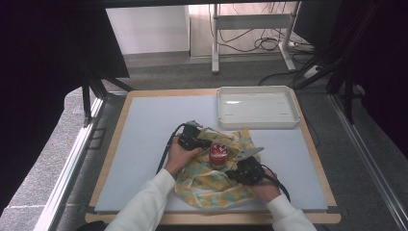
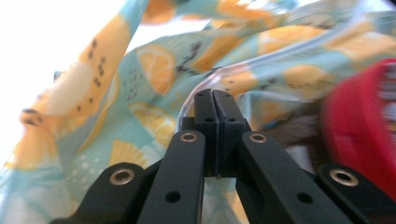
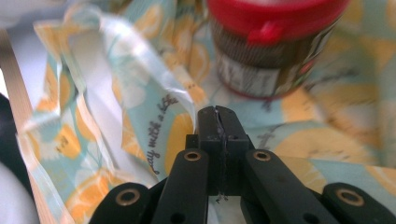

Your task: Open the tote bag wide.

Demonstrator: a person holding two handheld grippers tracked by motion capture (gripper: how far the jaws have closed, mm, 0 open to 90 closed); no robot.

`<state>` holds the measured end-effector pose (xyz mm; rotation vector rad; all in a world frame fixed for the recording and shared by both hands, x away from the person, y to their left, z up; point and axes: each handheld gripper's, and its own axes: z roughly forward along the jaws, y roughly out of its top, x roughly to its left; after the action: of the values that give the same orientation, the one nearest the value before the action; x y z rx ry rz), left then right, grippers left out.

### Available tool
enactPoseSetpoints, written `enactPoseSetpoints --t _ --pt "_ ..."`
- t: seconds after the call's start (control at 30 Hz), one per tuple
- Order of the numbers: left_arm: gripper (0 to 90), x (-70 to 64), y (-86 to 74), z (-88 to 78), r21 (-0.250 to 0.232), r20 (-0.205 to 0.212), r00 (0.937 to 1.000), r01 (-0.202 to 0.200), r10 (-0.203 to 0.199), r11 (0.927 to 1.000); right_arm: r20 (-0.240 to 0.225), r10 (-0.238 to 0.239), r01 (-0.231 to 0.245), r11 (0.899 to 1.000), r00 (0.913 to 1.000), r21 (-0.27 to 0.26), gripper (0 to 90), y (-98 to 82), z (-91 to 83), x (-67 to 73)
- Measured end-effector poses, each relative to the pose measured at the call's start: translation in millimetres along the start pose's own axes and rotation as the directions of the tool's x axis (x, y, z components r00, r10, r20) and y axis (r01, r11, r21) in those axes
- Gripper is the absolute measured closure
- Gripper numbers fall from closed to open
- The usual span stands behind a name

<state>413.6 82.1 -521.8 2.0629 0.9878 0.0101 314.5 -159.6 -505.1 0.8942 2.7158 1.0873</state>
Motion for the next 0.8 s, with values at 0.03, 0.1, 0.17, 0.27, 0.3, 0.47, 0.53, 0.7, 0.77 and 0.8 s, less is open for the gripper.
enactPoseSetpoints --t 0.03,0.1,0.17,0.27,0.3,0.47,0.53,0.7,0.77,0.8 --pt "90.0 -1.0 0.4 -4.1 0.000 0.003 0.9999 -0.017 0.017 0.9999 0.003 0.002 -0.002 1.000 1.0000 -0.010 89.2 0.8 -2.2 -0.1" --pt "89.9 -5.6 0.5 -14.4 -0.016 0.011 0.9994 -0.033 0.034 0.9993 0.013 0.010 -0.010 0.999 0.9999 -0.037 89.3 2.2 -6.0 -1.4" --pt "89.7 -9.1 -0.3 -24.9 -0.034 0.017 0.9987 -0.047 0.048 0.9983 0.017 0.019 -0.018 0.998 0.9997 -0.062 89.2 4.2 -8.8 -2.8" --pt "89.4 -13.4 -2.8 -40.8 -0.067 0.038 0.9980 -0.049 0.051 0.9965 0.022 0.022 -0.020 0.996 0.9995 -0.088 89.3 7.8 -12.6 -2.0" --pt "89.4 -15.2 -3.8 -46.0 -0.079 0.045 0.9975 -0.050 0.054 0.9956 0.022 0.021 -0.019 0.995 0.9995 -0.096 89.2 8.7 -13.7 -1.8" --pt "89.1 -20.9 -9.7 -65.9 -0.125 0.066 0.9962 -0.048 0.057 0.9910 0.030 0.030 -0.025 0.989 0.9991 -0.146 89.3 12.4 -24.1 -4.2" --pt "89.1 -22.1 -13.6 -72.2 -0.142 0.066 0.9964 -0.043 0.053 0.9889 0.024 0.046 -0.041 0.983 0.9987 -0.176 89.2 14.8 -30.4 -5.7" --pt "88.8 -27.1 -27.9 -88.6 -0.159 0.027 0.9981 -0.050 0.055 0.9860 0.051 0.044 -0.032 0.978 0.9977 -0.207 89.2 21.8 -40.3 -9.6" --pt "88.6 -27.7 -31.7 -93.6 -0.155 0.010 0.9985 -0.052 0.055 0.9866 0.052 0.048 -0.036 0.976 0.9975 -0.213 89.1 23.0 -42.0 -11.3" --pt "88.4 -27.8 -33.8 -96.8 -0.156 0.001 0.9986 -0.052 0.053 0.9864 0.050 0.047 -0.035 0.975 0.9976 -0.217 89.1 23.3 -42.1 -11.9"
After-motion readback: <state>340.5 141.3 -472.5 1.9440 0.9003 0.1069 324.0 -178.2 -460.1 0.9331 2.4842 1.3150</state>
